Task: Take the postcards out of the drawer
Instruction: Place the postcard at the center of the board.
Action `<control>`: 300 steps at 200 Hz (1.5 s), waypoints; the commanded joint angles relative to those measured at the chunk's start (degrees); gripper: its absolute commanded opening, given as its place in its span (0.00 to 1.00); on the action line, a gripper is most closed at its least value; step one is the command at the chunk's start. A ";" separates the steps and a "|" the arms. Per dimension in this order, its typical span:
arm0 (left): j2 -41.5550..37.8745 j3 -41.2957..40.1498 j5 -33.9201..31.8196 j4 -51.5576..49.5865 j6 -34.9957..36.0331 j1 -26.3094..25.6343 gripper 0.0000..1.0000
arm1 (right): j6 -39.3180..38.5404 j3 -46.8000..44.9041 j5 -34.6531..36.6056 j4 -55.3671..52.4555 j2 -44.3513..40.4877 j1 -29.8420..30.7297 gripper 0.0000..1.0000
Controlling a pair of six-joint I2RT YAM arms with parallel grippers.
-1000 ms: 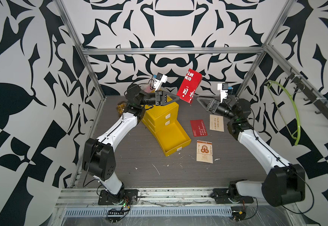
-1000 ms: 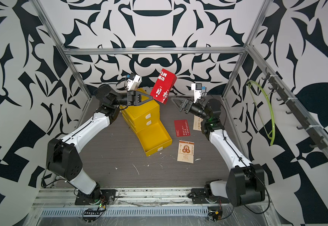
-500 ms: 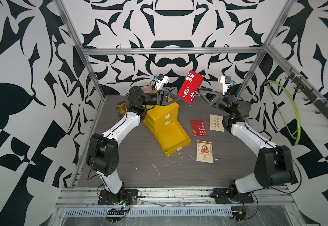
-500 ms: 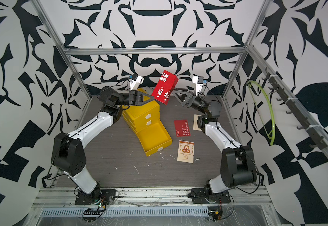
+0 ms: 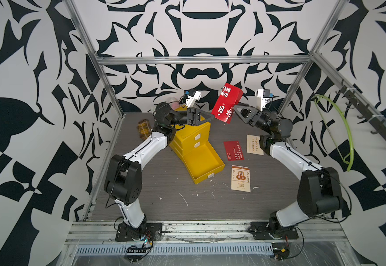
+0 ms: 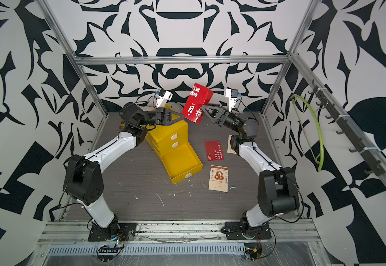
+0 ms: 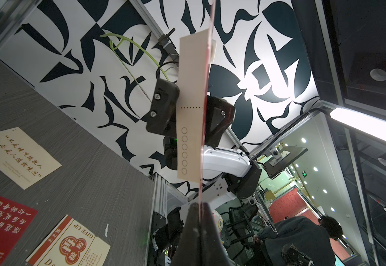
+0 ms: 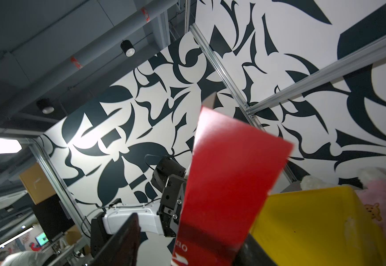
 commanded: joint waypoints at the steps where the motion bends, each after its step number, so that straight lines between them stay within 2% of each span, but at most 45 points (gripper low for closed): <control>1: -0.03 -1.23 -0.97 0.58 1.03 -0.08 0.00 | -0.76 1.18 1.46 1.66 -2.00 0.22 0.42; 41: -1.36 -2.61 -2.16 -2.05 3.83 -0.21 0.00 | -6.09 0.17 3.97 -7.15 -3.64 0.30 0.23; 55: -2.74 -2.80 -2.51 -6.18 8.06 -0.49 0.00 | -10.44 0.00 5.50 -14.59 -4.90 0.47 0.14; 70: -4.97 -2.62 -3.27 -15.36 15.71 -1.35 0.00 | -17.12 0.03 8.43 -25.83 -6.96 1.01 0.11; 100: -9.00 0.80 -7.79 -41.58 38.14 -4.71 0.00 | -35.94 2.90 18.17 -51.98 -11.56 5.55 0.09; 112: -9.42 1.89 -9.07 -46.52 42.72 -6.14 0.00 | -40.62 4.74 21.55 -58.62 -12.14 7.60 0.07; 130: -9.48 1.94 -9.54 -47.17 43.51 -6.55 0.00 | -42.81 6.89 24.68 -64.33 -11.81 8.31 0.01; 179: -12.18 -0.64 -12.51 -46.70 45.30 -6.57 0.00 | -45.78 8.42 31.22 -72.27 -11.36 9.14 0.00; 260: -11.48 -0.14 -12.31 -47.01 45.61 -7.22 0.00 | -47.89 8.99 36.55 -75.12 -11.61 11.03 0.00; 265: -11.41 0.00 -12.39 -47.13 45.66 -7.23 0.06 | -48.00 9.00 36.82 -75.04 -11.94 11.03 0.00; 283: -11.19 0.04 -12.88 -48.18 45.87 -7.25 0.41 | -48.11 8.61 38.69 -74.90 -13.62 10.94 0.00; 285: -11.13 0.13 -13.03 -48.35 45.94 -7.28 0.47 | -48.11 8.63 38.80 -74.81 -13.77 10.94 0.00; 293: -11.02 0.20 -13.32 -49.14 46.36 -7.27 0.78 | -48.39 8.70 39.36 -74.98 -14.36 10.72 0.00; 294: -10.97 0.30 -13.35 -49.29 46.43 -7.24 0.89 | -48.47 8.74 39.42 -75.05 -14.44 10.70 0.00; 295: -10.95 0.30 -13.40 -49.40 46.50 -7.26 0.95 | -48.55 8.76 39.50 -75.13 -14.49 10.69 0.00; 297: -10.89 0.35 -13.44 -49.56 46.56 -7.21 0.99 | -48.62 8.82 39.66 -75.30 -14.67 10.68 0.00; 300: -10.80 0.39 -13.46 -49.84 46.72 -7.28 0.99 | -48.76 8.99 39.92 -75.56 -14.79 10.60 0.00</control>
